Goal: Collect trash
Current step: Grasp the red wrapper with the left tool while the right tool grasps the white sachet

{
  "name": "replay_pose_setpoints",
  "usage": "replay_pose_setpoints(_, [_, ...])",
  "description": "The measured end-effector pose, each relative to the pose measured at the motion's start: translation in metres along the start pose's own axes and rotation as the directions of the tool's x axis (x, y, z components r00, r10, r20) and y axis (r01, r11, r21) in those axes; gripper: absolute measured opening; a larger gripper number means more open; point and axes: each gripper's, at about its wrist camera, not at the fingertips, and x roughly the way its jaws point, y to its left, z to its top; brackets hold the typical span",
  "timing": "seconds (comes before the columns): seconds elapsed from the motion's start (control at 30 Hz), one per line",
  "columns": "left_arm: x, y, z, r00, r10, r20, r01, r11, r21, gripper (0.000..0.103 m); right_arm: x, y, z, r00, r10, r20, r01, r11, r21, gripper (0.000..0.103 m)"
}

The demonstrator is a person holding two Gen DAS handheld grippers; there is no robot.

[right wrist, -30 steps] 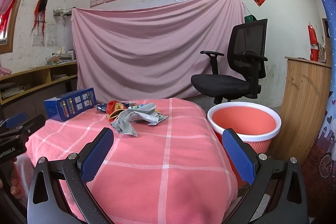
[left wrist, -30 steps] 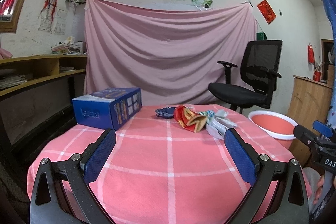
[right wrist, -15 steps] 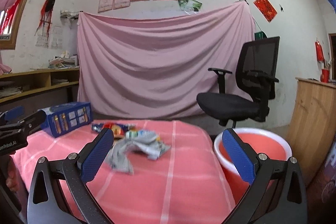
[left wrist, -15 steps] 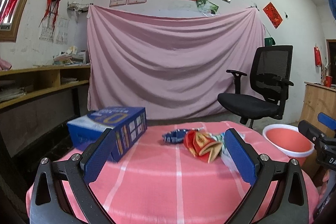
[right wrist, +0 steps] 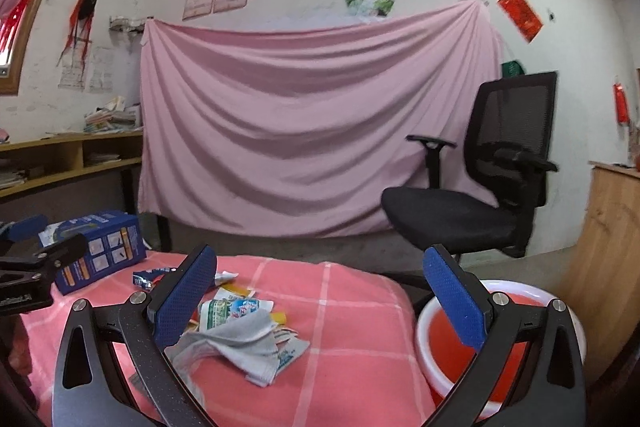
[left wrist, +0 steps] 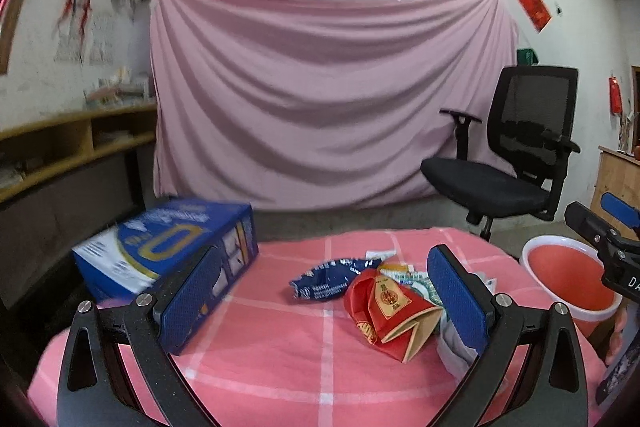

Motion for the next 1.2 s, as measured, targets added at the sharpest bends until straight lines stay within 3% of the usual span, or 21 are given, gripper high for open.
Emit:
replay_pose_setpoints(0.17, [0.041, 0.004, -0.004, 0.989, -0.044, -0.139, 0.036, 0.998, -0.060, 0.100, 0.038, -0.012, -0.006, 0.992, 0.045, -0.119, -0.041, 0.998, 0.039, 0.102])
replay_pose_setpoints(0.3, [0.062, 0.000, -0.011, 0.969, -0.097, -0.228, 0.084, 0.994, -0.065, 0.088, 0.060, -0.019, -0.023, 0.968, 0.060, -0.244, -0.044, 0.996, 0.072, 0.083])
replay_pose_setpoints(0.33, [0.066, -0.001, -0.013, 0.962, -0.121, -0.247, 0.108, 0.992, -0.068, 0.082, 0.064, -0.022, -0.026, 0.959, 0.075, -0.272, -0.052, 0.994, 0.093, 0.082])
replay_pose_setpoints(0.43, [0.078, -0.005, -0.014, 0.941, -0.170, -0.294, 0.151, 0.985, -0.086, 0.077, 0.068, -0.026, -0.028, 0.947, 0.097, -0.305, -0.063, 0.991, 0.120, 0.078])
replay_pose_setpoints(0.6, [0.096, -0.003, -0.017, 0.903, -0.199, -0.380, 0.152, 0.977, -0.149, 0.071, 0.081, -0.024, -0.033, 0.912, 0.124, -0.391, -0.088, 0.990, 0.109, 0.075])
replay_pose_setpoints(0.73, [0.109, 0.006, -0.024, 0.853, -0.248, -0.459, 0.163, 0.962, -0.217, 0.057, 0.087, -0.025, -0.039, 0.880, 0.128, -0.458, -0.096, 0.991, 0.092, 0.070])
replay_pose_setpoints(0.97, [0.106, 0.021, -0.021, 0.789, -0.392, -0.473, 0.244, 0.906, -0.345, 0.046, 0.096, -0.022, -0.047, 0.834, 0.141, -0.533, -0.117, 0.990, 0.079, 0.066])
replay_pose_setpoints(1.03, [0.103, 0.023, -0.021, 0.773, -0.425, -0.470, 0.273, 0.893, -0.359, 0.029, 0.098, -0.013, -0.050, 0.820, 0.149, -0.553, -0.146, 0.988, 0.049, 0.066])
replay_pose_setpoints(1.2, [0.098, 0.027, -0.018, 0.768, -0.449, -0.456, 0.287, 0.879, -0.381, 0.025, 0.098, 0.006, -0.055, 0.795, 0.162, -0.585, -0.210, 0.978, -0.015, 0.066])
